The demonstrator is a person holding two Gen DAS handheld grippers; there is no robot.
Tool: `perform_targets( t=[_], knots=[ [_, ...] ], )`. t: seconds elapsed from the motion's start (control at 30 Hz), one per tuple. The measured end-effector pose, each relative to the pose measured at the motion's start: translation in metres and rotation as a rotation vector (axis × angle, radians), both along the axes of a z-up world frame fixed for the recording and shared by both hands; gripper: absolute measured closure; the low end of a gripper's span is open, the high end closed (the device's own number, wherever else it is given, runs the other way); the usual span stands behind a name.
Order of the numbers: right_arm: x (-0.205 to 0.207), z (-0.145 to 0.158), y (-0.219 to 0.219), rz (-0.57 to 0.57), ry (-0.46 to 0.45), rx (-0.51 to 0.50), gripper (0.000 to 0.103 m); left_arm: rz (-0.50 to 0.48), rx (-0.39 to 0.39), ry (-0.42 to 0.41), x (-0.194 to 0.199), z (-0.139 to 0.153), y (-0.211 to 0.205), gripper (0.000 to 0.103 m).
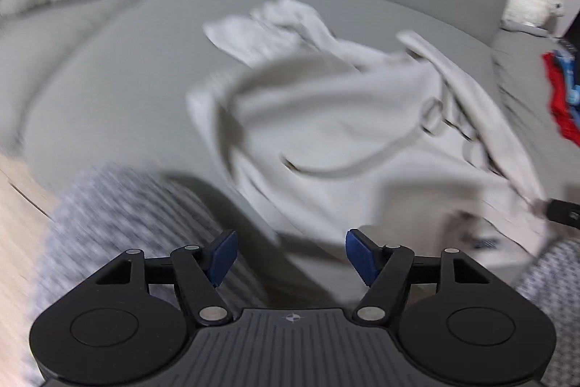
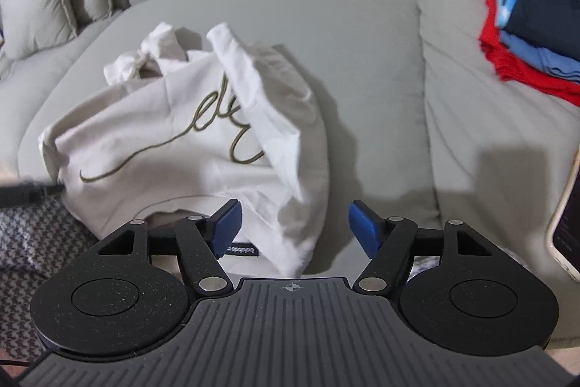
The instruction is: Fold clothes
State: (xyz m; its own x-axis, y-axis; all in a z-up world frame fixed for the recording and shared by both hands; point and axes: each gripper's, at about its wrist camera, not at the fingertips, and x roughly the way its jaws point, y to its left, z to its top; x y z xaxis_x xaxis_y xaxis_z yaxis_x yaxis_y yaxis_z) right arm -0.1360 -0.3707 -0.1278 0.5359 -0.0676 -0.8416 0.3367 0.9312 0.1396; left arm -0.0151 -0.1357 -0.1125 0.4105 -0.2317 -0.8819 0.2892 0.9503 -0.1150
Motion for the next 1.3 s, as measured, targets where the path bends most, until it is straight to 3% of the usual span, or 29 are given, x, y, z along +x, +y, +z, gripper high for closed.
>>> perform_targets(
  t=[0.23,0.53,0.73,0.77,0.8,0.83,0.9,1.0,1.07,1.13,1.17,1.2,1.27,1.3],
  knots=[
    [-0.009,-0.014,-0.011,-0.027,0.059,0.010,0.032,-0.037,-0.026,0.039,-0.001,-0.015,-0.015,0.037],
    [0.017,-0.047,-0.020,-0.139,-0.119,0.172,0.032,-0.077,-0.030,0.026,-0.004,-0.016,-0.020,0.037],
    [0.063,-0.048,0.000,-0.025,-0.170,-0.023,0.032,-0.042,-0.040,0.027,-0.002,-0.014,-0.014,0.037],
    [0.069,-0.047,0.007,0.023,-0.189,-0.078,0.037,-0.031,-0.043,0.029,0.000,-0.014,-0.013,0.037],
    [0.075,-0.047,0.014,0.081,-0.193,-0.133,0.079,-0.013,-0.049,0.031,0.002,-0.014,-0.011,0.037],
    [0.077,-0.047,0.016,0.100,-0.182,-0.151,0.102,0.004,-0.055,0.028,0.004,-0.013,-0.009,0.037],
    [0.074,-0.038,0.010,0.024,-0.174,-0.248,0.102,0.022,-0.060,0.023,0.007,-0.012,-0.006,0.037],
    [0.059,-0.027,-0.038,-0.202,-0.163,-0.191,0.102,0.033,-0.070,0.031,0.010,-0.014,-0.004,0.037],
    [0.049,-0.028,-0.066,-0.276,-0.117,-0.178,0.101,0.038,-0.082,0.034,0.011,-0.013,-0.002,0.035],
    [0.040,-0.030,-0.084,-0.324,-0.061,-0.136,0.089,0.040,-0.098,0.037,0.012,-0.012,0.000,0.032],
    [0.035,-0.032,-0.093,-0.347,-0.034,-0.114,0.073,0.040,-0.103,0.037,0.011,-0.012,0.001,0.030],
    [0.028,-0.030,-0.096,-0.365,-0.041,-0.081,0.064,0.038,-0.104,0.037,0.010,-0.011,0.002,0.029],
    [0.015,-0.027,-0.101,-0.400,-0.057,-0.016,0.053,0.037,-0.091,0.032,0.007,-0.011,0.003,0.028],
    [0.009,-0.025,-0.099,-0.397,-0.062,0.009,0.052,0.037,-0.081,0.031,0.006,-0.011,0.002,0.027]
  ],
)
